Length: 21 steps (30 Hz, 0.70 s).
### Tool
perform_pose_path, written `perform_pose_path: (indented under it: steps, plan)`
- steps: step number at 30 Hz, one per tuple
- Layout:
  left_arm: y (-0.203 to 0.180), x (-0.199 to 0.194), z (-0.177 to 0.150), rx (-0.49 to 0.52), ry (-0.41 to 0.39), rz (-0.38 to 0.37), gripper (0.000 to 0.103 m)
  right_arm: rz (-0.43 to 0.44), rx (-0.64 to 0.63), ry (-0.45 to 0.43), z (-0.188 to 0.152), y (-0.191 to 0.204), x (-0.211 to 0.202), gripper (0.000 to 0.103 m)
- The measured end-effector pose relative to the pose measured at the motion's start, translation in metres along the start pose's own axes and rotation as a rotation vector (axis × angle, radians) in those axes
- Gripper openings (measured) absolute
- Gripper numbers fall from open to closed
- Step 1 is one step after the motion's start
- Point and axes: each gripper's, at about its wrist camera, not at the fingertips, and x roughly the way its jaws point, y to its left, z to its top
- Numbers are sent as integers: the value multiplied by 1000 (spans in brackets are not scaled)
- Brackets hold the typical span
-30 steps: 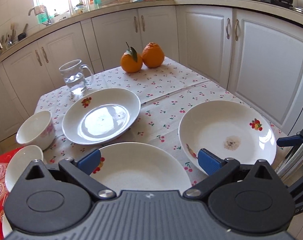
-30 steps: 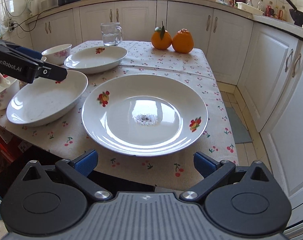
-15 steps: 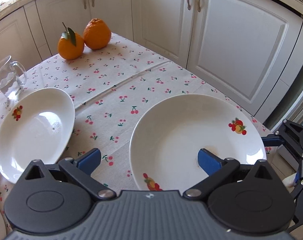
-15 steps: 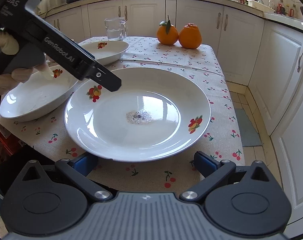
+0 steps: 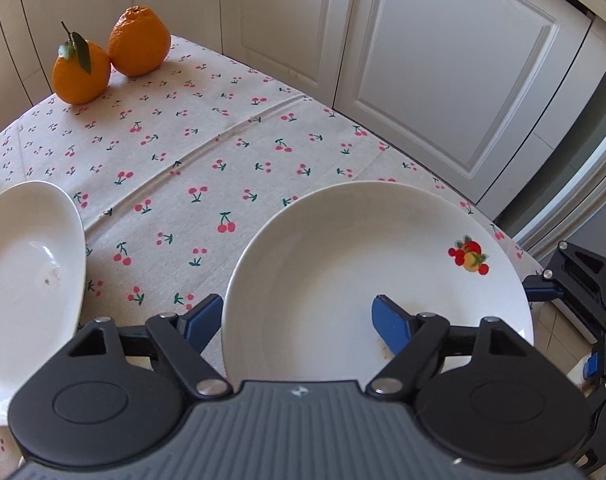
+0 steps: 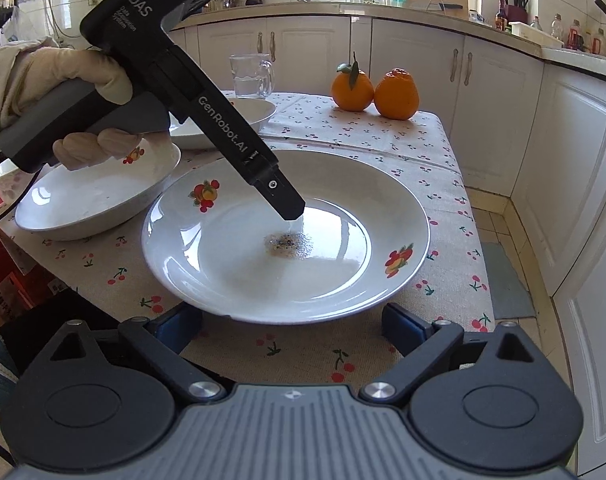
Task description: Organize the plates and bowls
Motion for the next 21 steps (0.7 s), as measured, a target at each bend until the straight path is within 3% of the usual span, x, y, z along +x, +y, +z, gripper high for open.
perform_pose_path:
  steps: [3,11,21]
  plan:
    - [3,2,3,-2,12,-16,70,5,-8,3,2,1,0,96]
    - [8,5,11,-1,22,-37,64,18,-37,8,4,1,1,96]
    - [12,7,15,-8,29,-56,64,14,-54,30,11,-1,4,96]
